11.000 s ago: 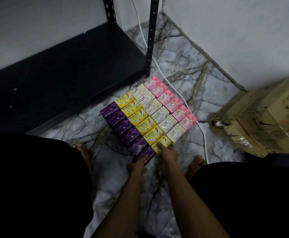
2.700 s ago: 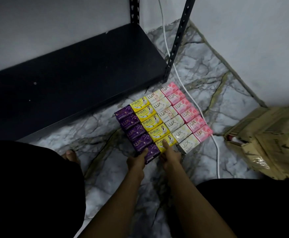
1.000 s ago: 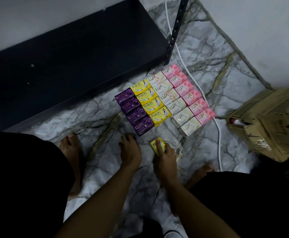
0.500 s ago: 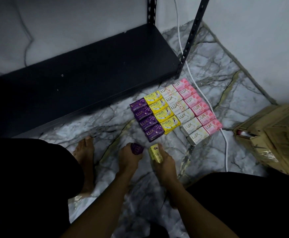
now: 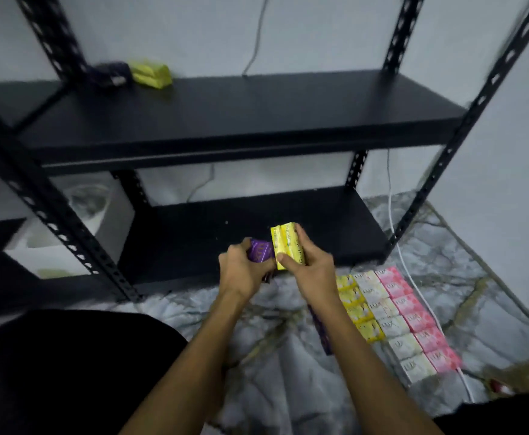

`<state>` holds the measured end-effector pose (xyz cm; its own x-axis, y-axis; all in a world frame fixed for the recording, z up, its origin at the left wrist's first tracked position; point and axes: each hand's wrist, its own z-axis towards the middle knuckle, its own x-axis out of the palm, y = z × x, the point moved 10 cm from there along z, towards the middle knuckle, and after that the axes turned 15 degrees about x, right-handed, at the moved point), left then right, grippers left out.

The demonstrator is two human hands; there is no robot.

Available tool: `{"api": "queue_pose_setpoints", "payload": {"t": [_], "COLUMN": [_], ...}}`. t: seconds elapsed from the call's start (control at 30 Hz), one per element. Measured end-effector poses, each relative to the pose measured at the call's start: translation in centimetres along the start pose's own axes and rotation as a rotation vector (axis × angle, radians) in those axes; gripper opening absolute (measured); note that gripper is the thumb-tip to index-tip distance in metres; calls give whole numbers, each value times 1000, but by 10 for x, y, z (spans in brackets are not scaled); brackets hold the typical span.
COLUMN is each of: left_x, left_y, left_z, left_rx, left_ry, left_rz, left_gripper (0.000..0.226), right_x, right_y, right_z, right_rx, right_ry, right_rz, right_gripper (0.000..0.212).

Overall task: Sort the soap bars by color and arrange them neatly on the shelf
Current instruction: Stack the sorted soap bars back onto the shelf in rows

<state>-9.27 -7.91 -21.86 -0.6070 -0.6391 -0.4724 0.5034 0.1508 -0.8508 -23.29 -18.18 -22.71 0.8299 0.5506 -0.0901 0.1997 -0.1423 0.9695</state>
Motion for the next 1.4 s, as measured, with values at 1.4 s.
{"api": "queue_pose_setpoints", "payload": {"t": [1.4], "left_x": [-330], "left_y": [-28], "left_z": [206], "left_rx": [253], "left_ry": [-312], "left_rz": [590], "left_gripper": [53], "right_x": [262], "right_y": [289], "right_z": [139], "right_rx": [-658], "right_ry": [87], "right_rz": [-793], "right_gripper": [39]}}
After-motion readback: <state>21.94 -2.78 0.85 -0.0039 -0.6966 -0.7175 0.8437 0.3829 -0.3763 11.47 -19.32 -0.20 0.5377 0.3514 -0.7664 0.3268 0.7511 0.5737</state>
